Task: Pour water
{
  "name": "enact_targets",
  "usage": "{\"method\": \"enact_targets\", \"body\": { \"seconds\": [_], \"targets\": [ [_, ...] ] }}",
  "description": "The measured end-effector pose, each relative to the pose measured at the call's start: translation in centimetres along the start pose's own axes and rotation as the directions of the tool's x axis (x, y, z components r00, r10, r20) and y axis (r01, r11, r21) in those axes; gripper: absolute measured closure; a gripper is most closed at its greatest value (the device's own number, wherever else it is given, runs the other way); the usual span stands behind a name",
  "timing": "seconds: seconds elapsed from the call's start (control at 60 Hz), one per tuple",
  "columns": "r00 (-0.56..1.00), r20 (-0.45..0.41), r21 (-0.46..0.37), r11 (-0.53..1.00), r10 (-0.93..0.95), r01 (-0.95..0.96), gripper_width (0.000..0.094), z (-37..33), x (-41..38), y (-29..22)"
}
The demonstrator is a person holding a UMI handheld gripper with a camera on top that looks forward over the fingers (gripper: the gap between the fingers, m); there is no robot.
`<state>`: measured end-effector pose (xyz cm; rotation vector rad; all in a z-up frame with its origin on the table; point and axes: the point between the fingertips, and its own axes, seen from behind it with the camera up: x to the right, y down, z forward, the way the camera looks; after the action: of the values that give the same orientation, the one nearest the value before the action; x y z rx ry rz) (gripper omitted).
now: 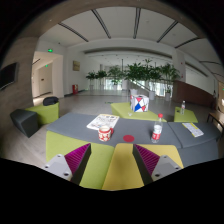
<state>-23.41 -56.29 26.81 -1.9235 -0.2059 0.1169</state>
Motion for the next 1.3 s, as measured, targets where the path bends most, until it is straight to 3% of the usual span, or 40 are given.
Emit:
{"method": "enact_targets", "body": {
  "seconds": [0.333,0.717,1.017,1.133,1.267,1.3],
  "targets": [
    [0.992,-0.124,-0.040,0.999,0.004,-0.009,0.0076,8.0,10.4,3.4],
    [0.952,-0.307,0.025,1.000,0.008,0.000,0.0072,24.2,28.3,3.2],
    [0.937,-0.348,0.001,1.000,-0.012,0.013,0.0096,36.1,34.0,2.8],
    [0.932,-0.361,-0.014,0.999,-0.034,0.031,0.0123,39.3,35.4,3.0],
    [0.936,-0.353,-0.026,0.999,0.014,-0.024,0.0227,41.3,36.2,3.7],
    [0.935,-0.354,-0.025,0.999,0.016,-0.027,0.0318,41.5,36.3,3.8]
  ]
}}
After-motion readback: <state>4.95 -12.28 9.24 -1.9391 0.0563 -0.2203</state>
